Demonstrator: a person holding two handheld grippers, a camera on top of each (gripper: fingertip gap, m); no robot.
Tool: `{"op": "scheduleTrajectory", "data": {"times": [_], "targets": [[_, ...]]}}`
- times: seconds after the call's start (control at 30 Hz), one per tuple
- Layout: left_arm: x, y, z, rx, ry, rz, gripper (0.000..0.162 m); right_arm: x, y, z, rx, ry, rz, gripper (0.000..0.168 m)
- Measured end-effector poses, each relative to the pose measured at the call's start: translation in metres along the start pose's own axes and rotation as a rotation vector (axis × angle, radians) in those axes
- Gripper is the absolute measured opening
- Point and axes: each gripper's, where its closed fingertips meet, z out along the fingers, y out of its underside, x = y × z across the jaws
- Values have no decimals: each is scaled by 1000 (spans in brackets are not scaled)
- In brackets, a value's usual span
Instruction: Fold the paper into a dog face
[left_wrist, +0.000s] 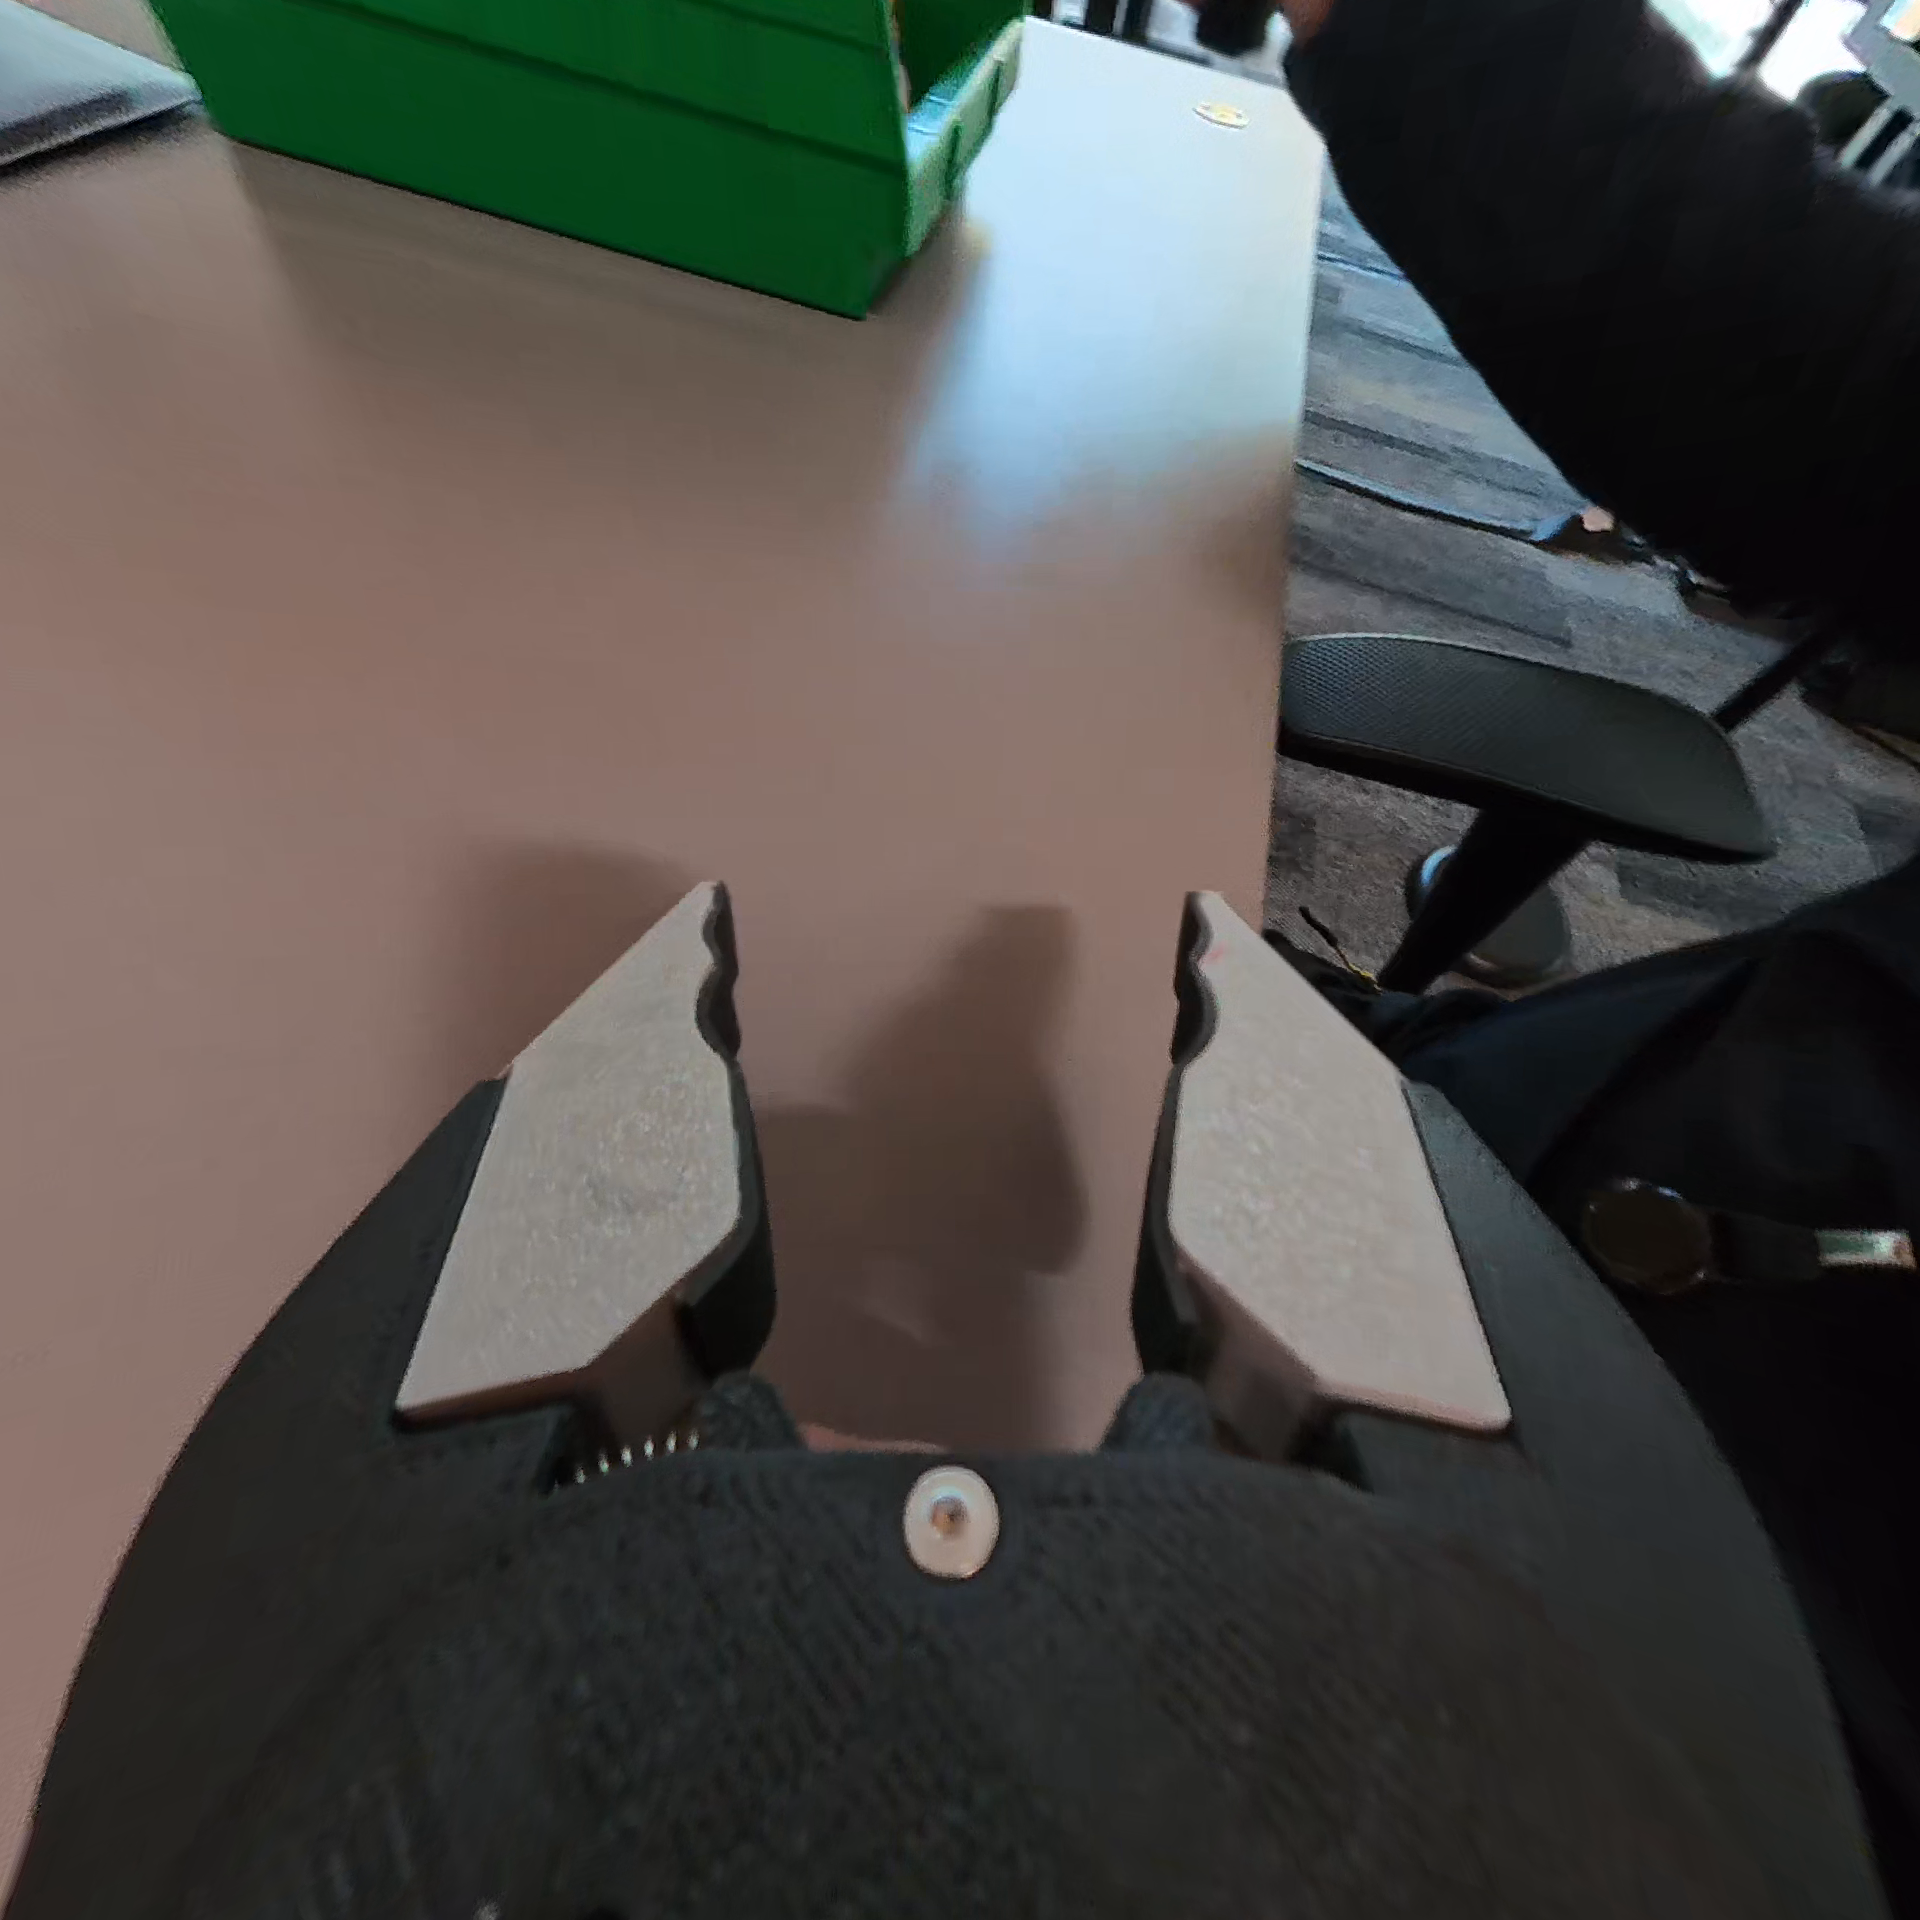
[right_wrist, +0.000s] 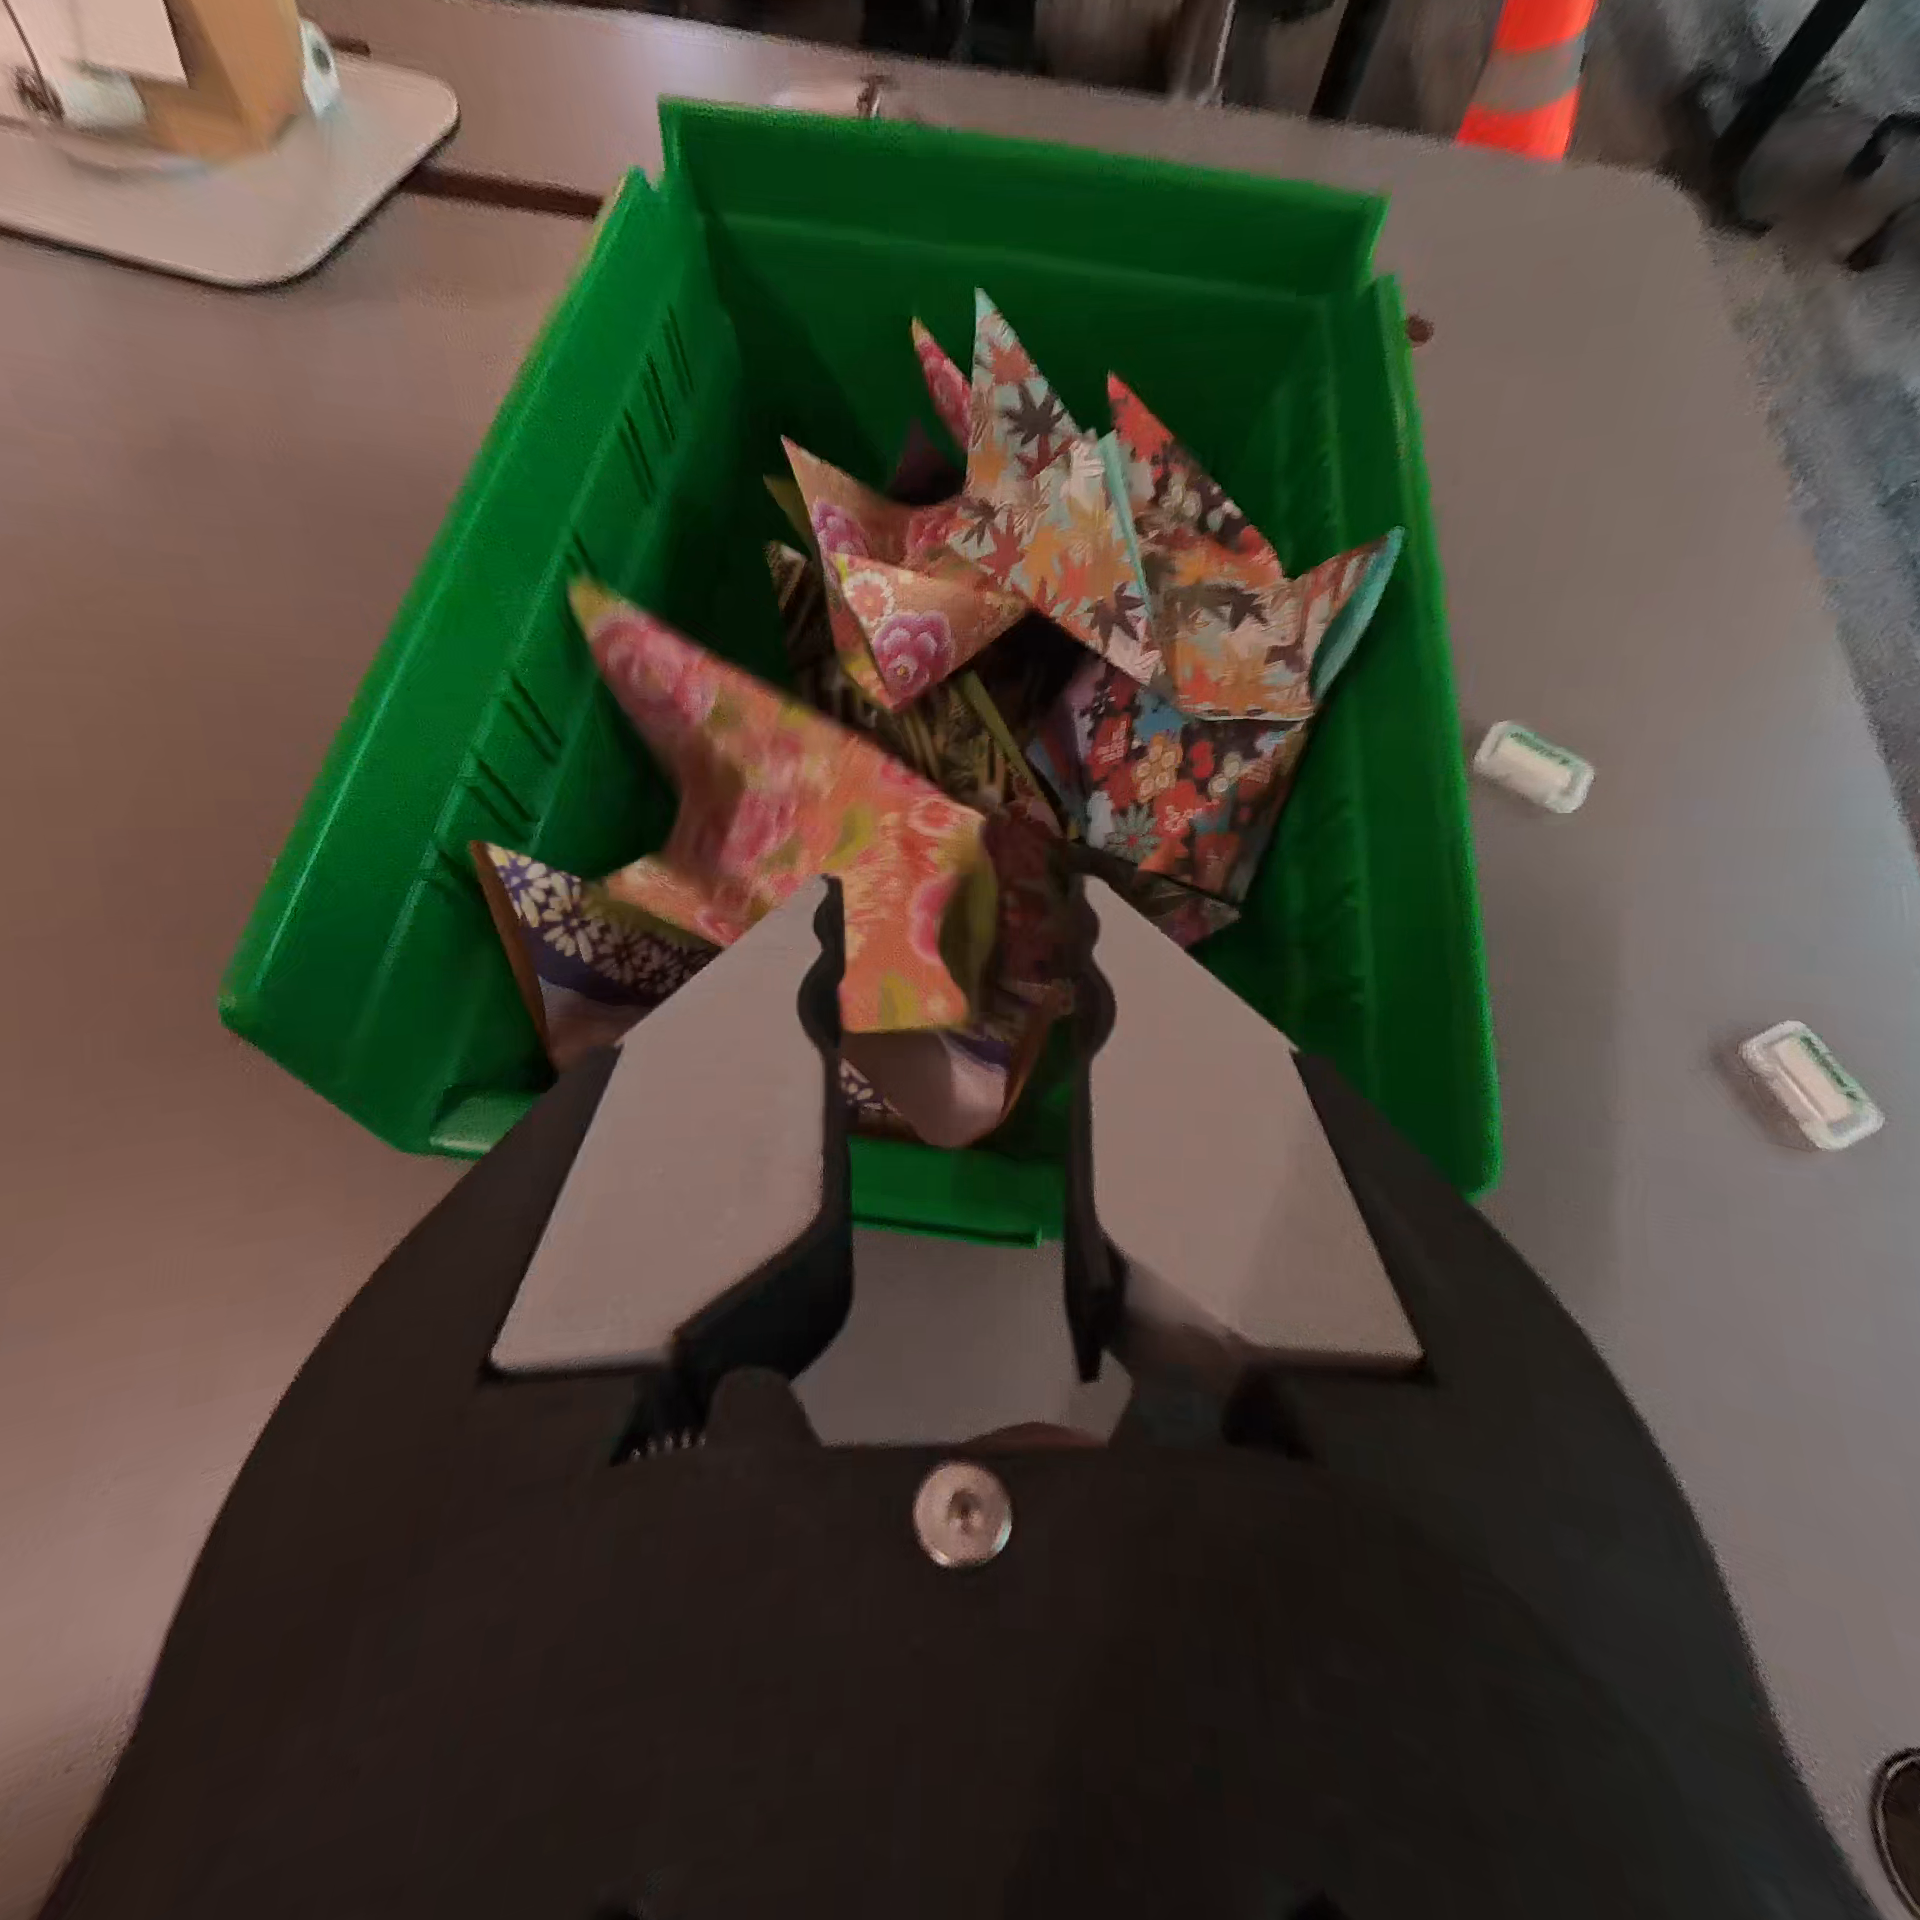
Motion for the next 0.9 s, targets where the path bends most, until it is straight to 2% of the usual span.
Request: {"op": "scheduleTrajectory", "data": {"times": [0.1, 0.23, 0.3, 0.57, 0.67, 0.77, 0.9], "targets": [[-10, -4, -3, 31, -54, -31, 85, 6, -14, -23, 153, 37, 32, 39], [-10, -6, -6, 56, -54, -40, 82, -23, -18, -41, 201, -75, 66, 53], [-11, -7, -7, 62, -55, -42, 81, -49, -16, -47, 222, -146, 65, 61], [-22, -10, -10, 89, -133, -60, 80, -174, 4, -65, 375, -417, -54, 62], [-23, -12, -14, 117, -151, -58, 77, -212, 15, -61, 385, -484, -133, 62], [-25, -14, -15, 132, -153, -67, 77, -248, 29, -46, 320, -544, -215, 66], [-29, -19, -20, 178, -172, -76, 74, -282, 33, -24, 286, -576, -286, 67]]}}
